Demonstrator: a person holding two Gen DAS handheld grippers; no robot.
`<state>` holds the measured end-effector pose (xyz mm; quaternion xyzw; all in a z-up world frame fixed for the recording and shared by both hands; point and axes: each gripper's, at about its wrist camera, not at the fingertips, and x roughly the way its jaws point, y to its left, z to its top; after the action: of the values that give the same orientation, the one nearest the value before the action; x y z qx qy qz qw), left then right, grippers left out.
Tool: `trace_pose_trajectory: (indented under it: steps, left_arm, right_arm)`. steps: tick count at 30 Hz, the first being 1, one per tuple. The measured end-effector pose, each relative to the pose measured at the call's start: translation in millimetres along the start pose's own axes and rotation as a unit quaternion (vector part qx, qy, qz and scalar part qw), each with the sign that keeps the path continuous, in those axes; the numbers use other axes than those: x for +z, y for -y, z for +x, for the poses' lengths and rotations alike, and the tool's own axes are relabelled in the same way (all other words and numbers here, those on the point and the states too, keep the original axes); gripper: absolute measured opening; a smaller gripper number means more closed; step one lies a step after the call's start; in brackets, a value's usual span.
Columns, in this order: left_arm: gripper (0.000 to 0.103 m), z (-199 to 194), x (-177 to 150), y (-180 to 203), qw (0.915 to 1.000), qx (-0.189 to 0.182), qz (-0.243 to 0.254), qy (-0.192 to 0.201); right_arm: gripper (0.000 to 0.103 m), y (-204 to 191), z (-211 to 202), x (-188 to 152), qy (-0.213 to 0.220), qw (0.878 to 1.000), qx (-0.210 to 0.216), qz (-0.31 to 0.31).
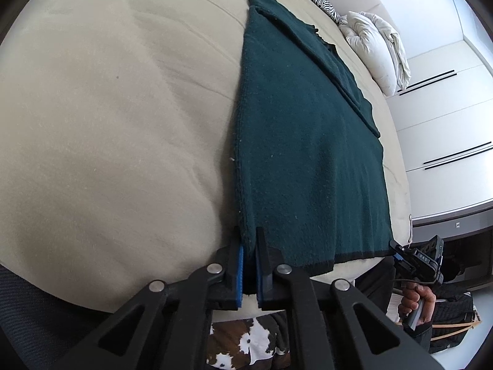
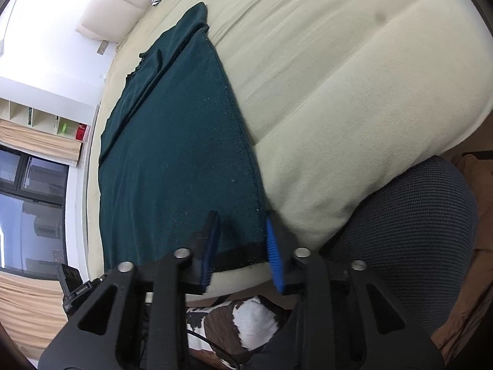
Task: Fold small clothes
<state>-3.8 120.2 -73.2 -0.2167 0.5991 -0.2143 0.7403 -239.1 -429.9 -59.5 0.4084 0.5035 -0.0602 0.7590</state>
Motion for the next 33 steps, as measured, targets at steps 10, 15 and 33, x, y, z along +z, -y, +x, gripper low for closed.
trace_pose_trajectory:
  steps: [10, 15, 33]
  left_arm:
    - [0.006, -17, -2, 6, 0.9993, -0.030, 0.001, 0.025]
    - [0.006, -26, 4, 6, 0.9964, -0.073, -0.021, 0.038]
    - [0.006, -58, 112, 38, 0.9678, -0.203, -0.067, 0.133]
  right_arm:
    - [0.006, -6, -7, -1, 0.000, 1.000, 0.021, -0.014]
    - [0.006, -16, -15, 7, 0.012, 0.996, 0.086, -0.005]
    - [0.006, -102, -15, 130, 0.082, 0.982, 0.171, -0.018]
